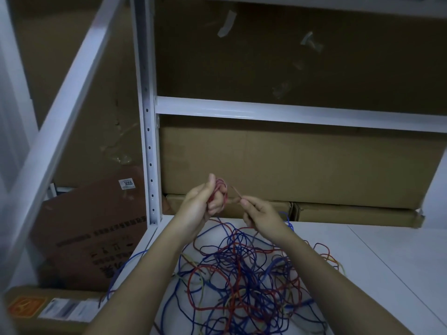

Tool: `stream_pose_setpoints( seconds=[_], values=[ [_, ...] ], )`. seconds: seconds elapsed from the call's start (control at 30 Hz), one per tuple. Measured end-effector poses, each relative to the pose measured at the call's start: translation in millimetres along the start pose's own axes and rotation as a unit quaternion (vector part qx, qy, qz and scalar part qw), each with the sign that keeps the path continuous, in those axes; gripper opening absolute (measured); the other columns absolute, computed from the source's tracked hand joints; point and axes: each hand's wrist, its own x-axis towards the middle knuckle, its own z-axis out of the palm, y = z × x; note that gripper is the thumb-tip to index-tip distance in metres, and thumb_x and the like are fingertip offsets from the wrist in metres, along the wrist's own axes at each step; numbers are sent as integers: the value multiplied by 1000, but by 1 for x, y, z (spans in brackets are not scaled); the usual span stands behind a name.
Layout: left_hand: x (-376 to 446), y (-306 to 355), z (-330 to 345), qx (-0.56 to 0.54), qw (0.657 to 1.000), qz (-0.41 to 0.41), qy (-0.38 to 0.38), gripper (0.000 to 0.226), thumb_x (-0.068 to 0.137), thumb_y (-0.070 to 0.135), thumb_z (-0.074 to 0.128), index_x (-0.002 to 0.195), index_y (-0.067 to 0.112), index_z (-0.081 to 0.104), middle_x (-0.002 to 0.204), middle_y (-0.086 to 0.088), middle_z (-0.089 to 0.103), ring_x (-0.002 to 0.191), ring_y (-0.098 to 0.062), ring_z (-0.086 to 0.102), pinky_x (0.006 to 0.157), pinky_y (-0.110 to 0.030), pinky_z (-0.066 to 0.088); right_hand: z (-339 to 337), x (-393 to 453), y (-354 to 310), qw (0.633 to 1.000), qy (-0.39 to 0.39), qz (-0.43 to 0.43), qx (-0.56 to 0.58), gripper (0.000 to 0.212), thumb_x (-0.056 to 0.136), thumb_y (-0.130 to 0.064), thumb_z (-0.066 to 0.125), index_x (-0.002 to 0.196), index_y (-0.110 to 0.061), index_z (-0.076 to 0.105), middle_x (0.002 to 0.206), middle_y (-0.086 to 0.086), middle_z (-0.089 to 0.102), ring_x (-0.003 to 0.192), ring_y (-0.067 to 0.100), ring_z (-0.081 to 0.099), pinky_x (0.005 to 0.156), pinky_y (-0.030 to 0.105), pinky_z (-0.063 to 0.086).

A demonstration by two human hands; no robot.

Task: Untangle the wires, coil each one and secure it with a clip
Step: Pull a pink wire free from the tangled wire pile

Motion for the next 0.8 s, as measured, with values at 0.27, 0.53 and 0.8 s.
stream_pose_setpoints(
  seconds=[0.27,0.53,0.8],
  values=[
    [3,-3,5,-55,996,20,74,37,105,19,17,96,6,51,56,5,53,53,-7,45,61,-23,35,20,-4,11,997,-18,65,-25,30,105,-26,31,93,-17,58,59,2,49,49,10,42,53,25,35],
    [13,-20,-16,321,940,47,108,27,105,25,28,99,10,50,92,-4,58,81,-9,54,75,-14,42,38,-13,13,922,-44,-75,-378,33,105,-33,31,106,-13,56,71,0,54,63,20,49,55,33,27],
    [7,-44,-49,535,844,-35,-34,23,101,31,40,89,12,45,86,-11,56,80,-24,55,81,-45,48,32,-13,13,828,2,-327,-456,34,92,-33,43,74,-15,66,64,-1,55,58,17,52,46,23,35]
  ],
)
